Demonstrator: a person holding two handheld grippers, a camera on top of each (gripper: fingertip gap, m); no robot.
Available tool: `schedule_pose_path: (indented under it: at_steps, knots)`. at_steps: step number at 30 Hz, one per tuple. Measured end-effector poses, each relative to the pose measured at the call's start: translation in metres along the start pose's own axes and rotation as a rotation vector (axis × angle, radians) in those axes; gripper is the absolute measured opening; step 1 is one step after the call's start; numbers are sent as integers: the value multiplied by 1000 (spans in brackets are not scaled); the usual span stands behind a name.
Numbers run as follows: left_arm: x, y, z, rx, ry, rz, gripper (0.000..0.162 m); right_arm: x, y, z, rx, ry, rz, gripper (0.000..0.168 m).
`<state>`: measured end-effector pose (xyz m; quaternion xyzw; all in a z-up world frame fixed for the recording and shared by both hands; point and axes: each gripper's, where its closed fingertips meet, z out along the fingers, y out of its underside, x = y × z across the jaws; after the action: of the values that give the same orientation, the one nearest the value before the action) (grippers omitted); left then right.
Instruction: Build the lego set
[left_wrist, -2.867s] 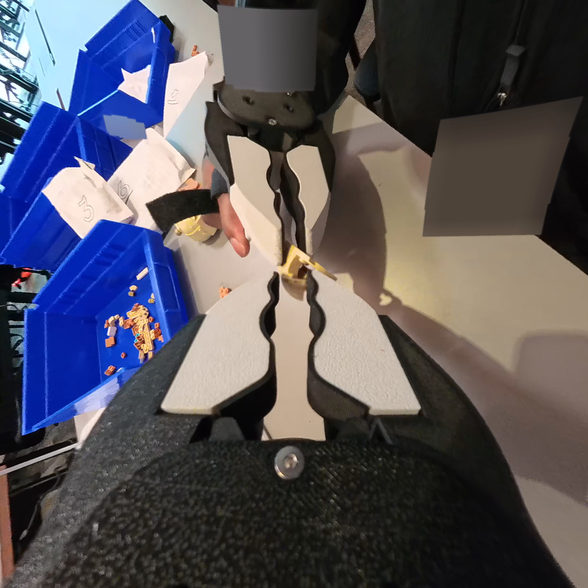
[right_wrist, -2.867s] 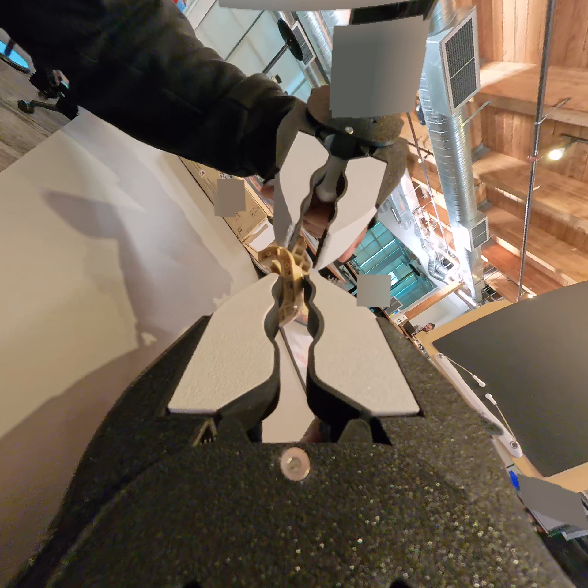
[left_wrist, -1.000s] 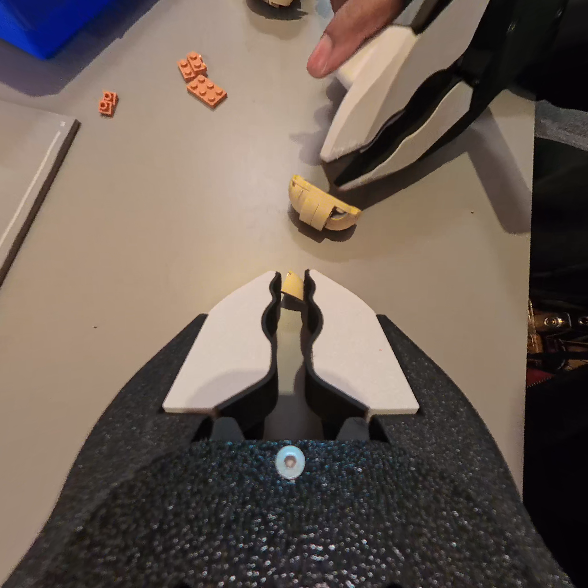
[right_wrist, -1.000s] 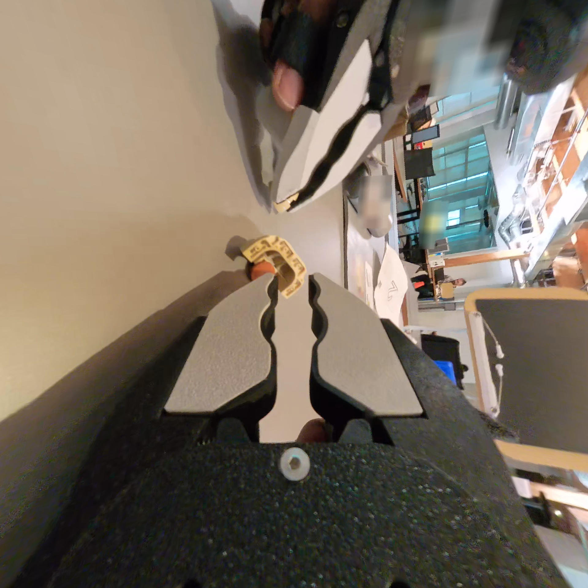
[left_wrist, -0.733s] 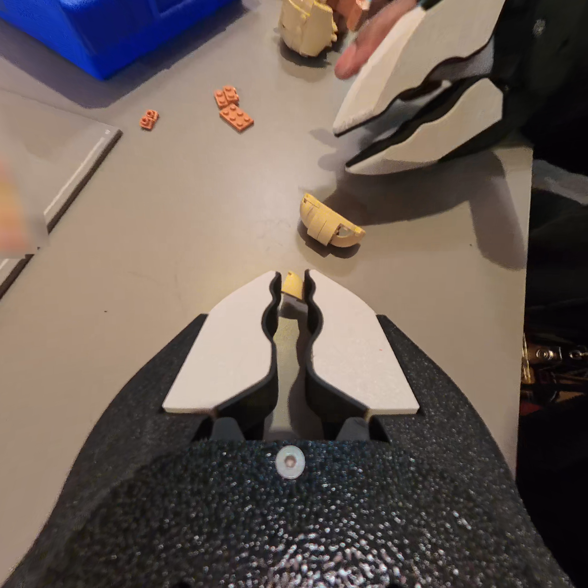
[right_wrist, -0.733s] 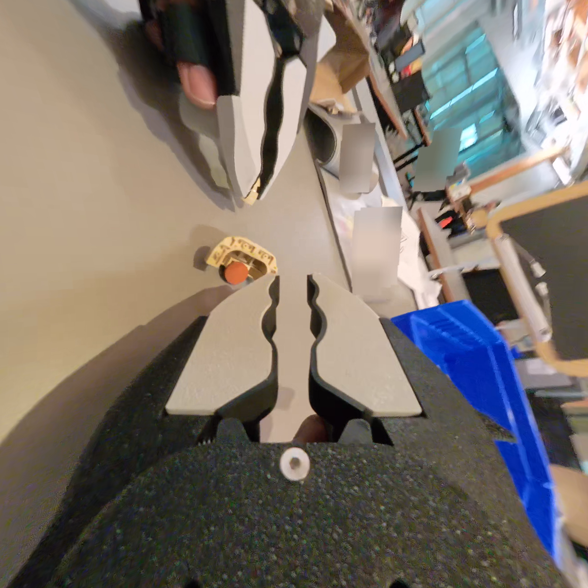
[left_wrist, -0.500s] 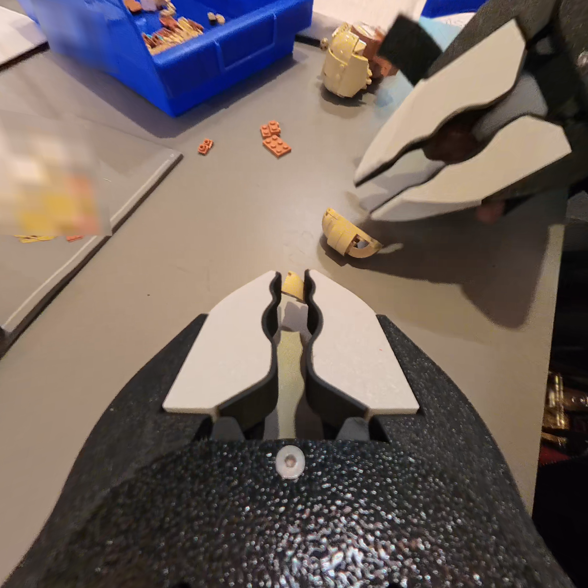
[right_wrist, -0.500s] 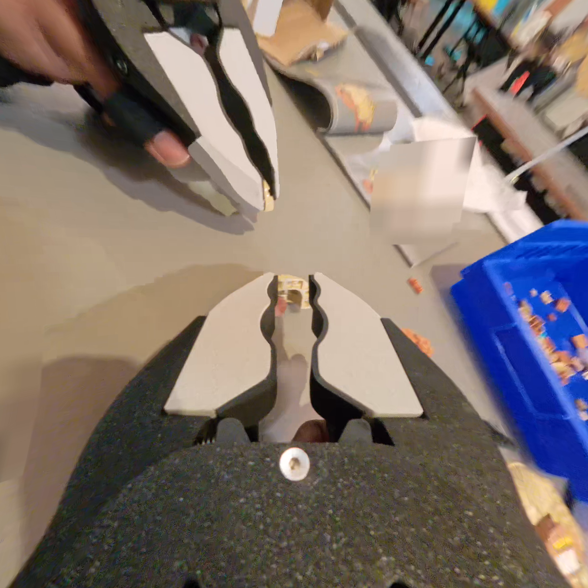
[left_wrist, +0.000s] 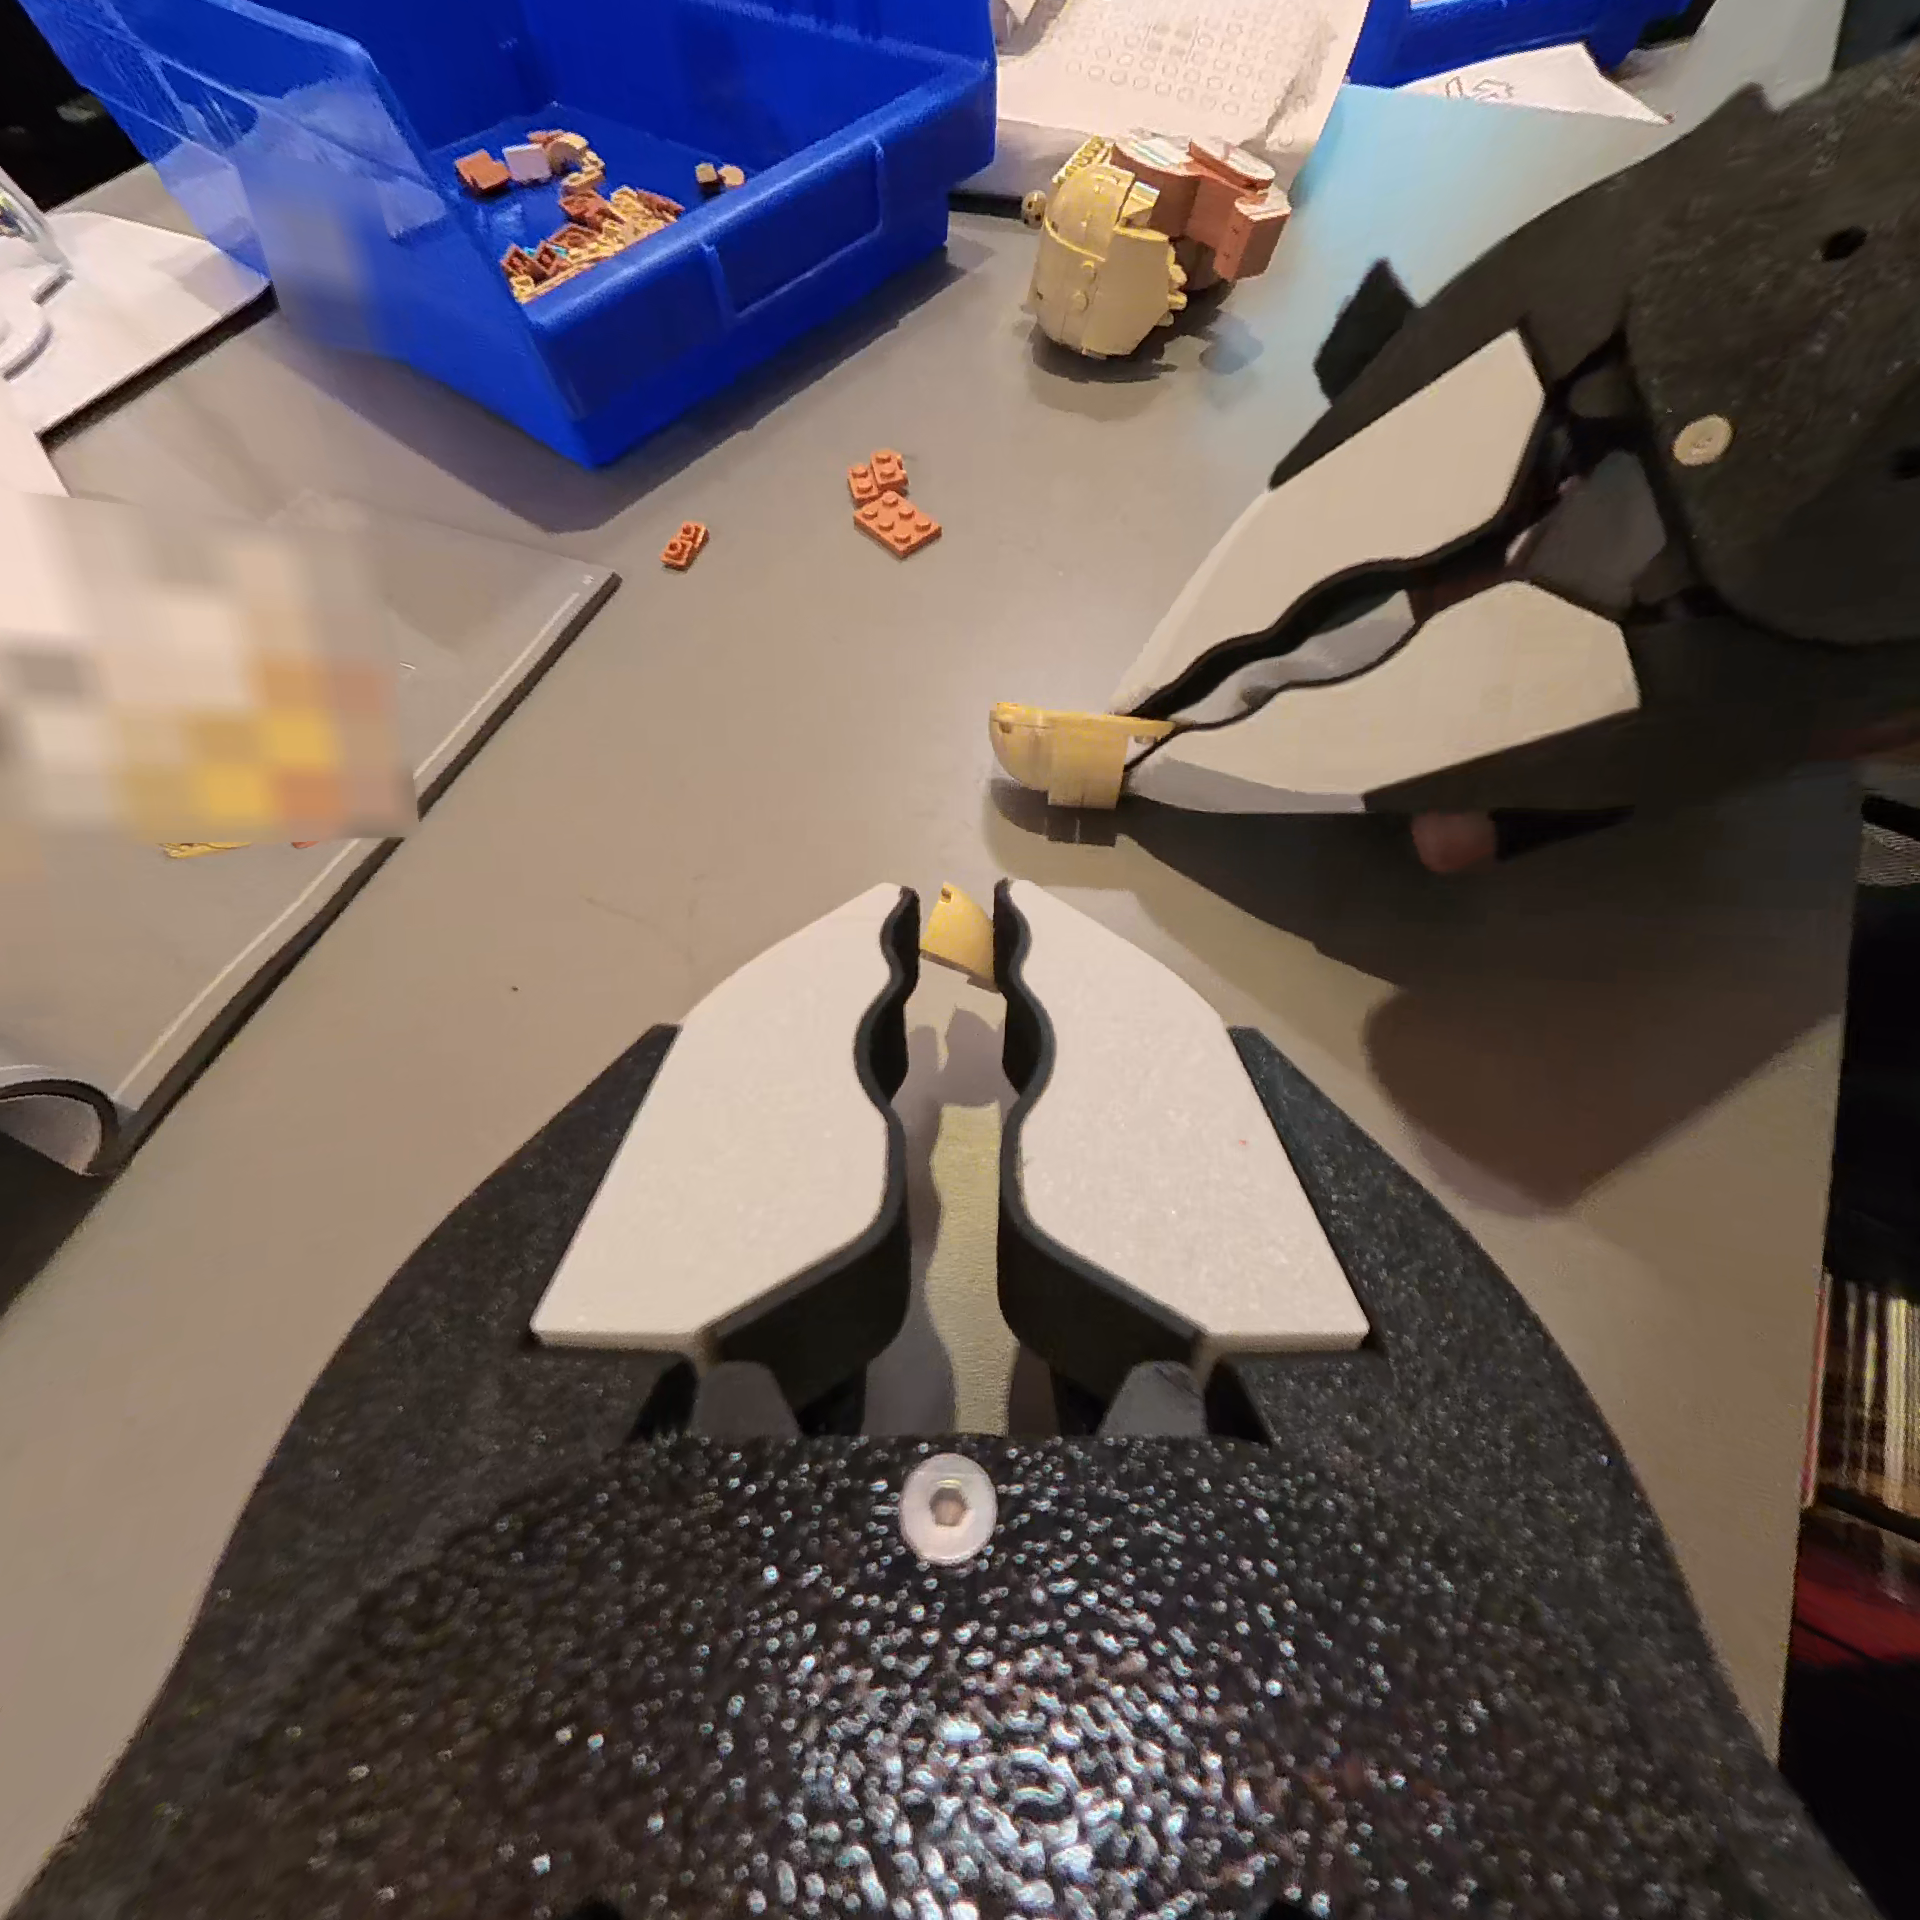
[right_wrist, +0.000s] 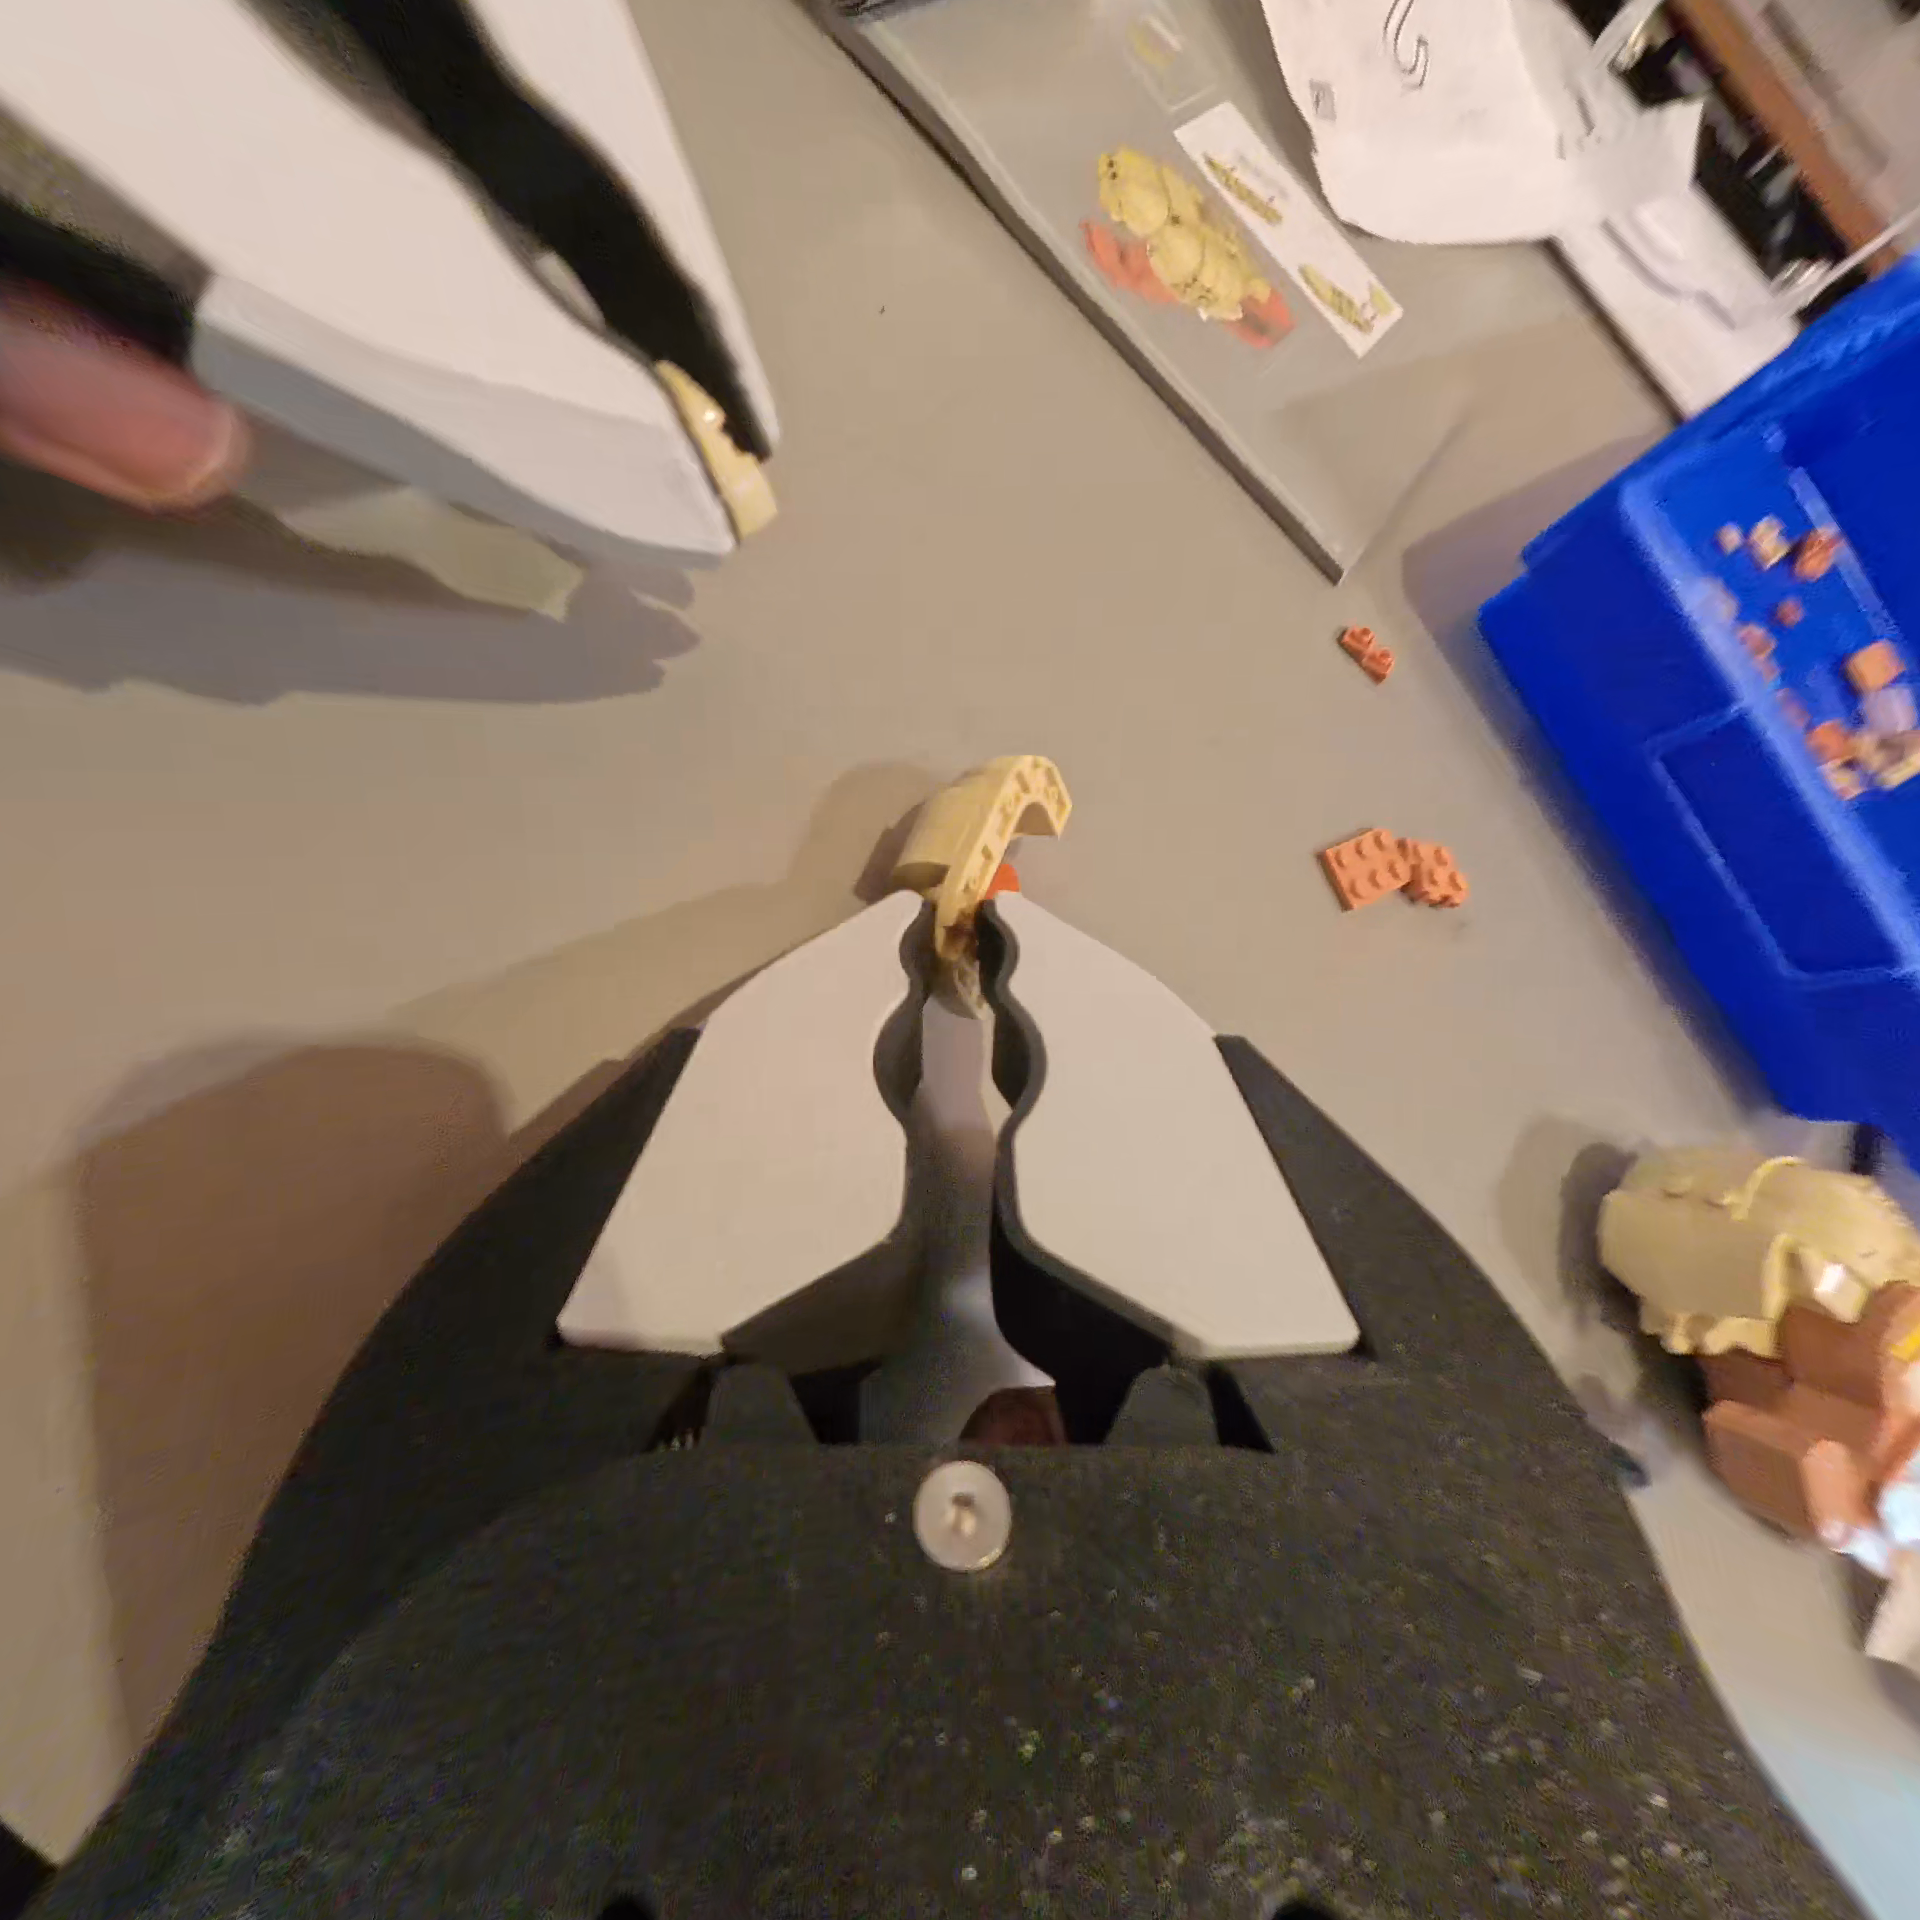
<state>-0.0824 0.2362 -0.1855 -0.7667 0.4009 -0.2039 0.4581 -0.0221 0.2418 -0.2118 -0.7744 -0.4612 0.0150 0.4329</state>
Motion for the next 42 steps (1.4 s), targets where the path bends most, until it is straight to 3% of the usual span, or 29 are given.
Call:
schedule_pose_path:
  at_steps: [2, 6, 9, 15, 18, 21, 27, 31, 36, 39, 42]
  knots:
    - [1, 0, 0, 1, -2, 8, 13, 4, -2, -1, 28, -58, 130, 7]
    - [2, 0, 0, -3, -4, 20, 13, 5, -13, -10, 112, -355, 514, 7]
    - [2, 2, 1, -12, -6, 27, 13, 12, -4, -8, 74, -461, 613, 7]
    - [3, 3, 2, -21, -15, 45, 13, 50, 26, 1, -21, -265, 464, 15]
    - [3, 3, 3, -23, -19, 44, 13, 54, 34, -1, -37, -259, 431, 30]
    - [2, 3, 3, -22, -19, 41, 13, 62, 37, -8, 7, -237, 382, 34]
    - [3, 5, 4, -39, 2, 23, 13, 63, 30, -19, 123, -186, 183, 27]
    - [1, 7, 7, -61, -10, 21, 13, 69, 29, -7, 28, -77, 71, 26]
    - [-3, 4, 3, -32, -48, 20, 13, 69, 27, 1, -66, -26, -22, 7]
    - [-4, 1, 1, -10, -56, 13, 13, 71, 23, 3, -79, -37, 28, 6]
    - [-4, -1, -1, 7, -52, 7, 13, 55, 2, -2, 37, -320, 348, 5]
